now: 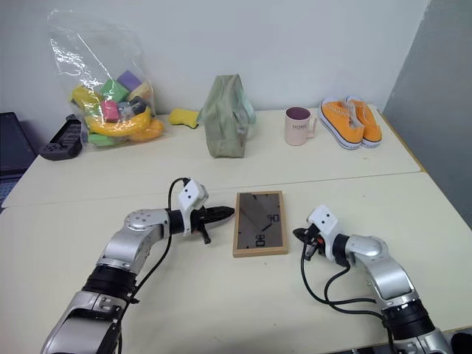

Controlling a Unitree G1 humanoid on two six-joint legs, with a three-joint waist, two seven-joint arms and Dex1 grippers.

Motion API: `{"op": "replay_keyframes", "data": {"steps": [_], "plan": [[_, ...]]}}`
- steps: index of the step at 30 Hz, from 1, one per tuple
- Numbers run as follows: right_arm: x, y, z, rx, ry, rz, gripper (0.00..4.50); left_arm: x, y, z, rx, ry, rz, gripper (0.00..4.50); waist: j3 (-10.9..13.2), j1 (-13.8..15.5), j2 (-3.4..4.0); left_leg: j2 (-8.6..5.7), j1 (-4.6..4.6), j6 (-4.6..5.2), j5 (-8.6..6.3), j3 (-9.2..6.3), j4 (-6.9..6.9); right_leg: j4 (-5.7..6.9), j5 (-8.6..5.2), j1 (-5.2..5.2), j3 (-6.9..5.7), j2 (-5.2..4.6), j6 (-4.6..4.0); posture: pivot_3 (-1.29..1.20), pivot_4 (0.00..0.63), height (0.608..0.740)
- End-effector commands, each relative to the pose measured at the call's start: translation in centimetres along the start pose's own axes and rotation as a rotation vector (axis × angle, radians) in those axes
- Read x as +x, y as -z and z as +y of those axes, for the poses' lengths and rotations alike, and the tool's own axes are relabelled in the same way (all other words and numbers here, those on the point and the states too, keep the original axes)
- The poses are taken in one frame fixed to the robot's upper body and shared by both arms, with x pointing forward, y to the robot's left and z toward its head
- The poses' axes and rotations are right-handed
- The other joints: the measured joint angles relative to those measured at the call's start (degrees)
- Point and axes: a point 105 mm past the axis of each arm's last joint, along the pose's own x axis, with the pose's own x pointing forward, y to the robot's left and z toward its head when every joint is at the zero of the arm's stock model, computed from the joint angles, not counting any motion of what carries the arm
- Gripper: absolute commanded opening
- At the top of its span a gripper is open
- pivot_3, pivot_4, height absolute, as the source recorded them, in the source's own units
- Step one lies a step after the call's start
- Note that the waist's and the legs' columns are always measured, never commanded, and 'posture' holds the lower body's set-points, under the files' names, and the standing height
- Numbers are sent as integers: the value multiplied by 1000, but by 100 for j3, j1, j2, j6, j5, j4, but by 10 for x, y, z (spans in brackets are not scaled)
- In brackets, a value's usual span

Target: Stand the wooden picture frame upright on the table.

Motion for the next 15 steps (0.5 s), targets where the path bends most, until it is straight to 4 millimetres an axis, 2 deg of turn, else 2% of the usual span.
{"op": "replay_keyframes", "data": {"steps": [1, 8, 15], "plan": [[-5, -10, 1, -20, -3, -35, 0, -11, -11, -5, 25, 20, -23, 39, 0, 0, 0, 0, 0, 0, 0, 0, 0, 0, 0, 0, 0, 0, 0, 0, 150, 740], [-7, -9, 0, -17, 3, -29, 0, -19, -7, -16, -4, 45, -5, 39, 0, 0, 1, -1, 0, 0, 0, -3, 0, -1, 0, 1, 2, 0, 0, 0, 150, 740], [-3, -13, -6, -26, 15, -34, 0, -18, 2, -22, -78, 67, 24, 39, 0, 1, 1, -1, 0, 0, 0, -2, 0, 0, 0, 1, 0, 0, 0, 0, 150, 740]]}}
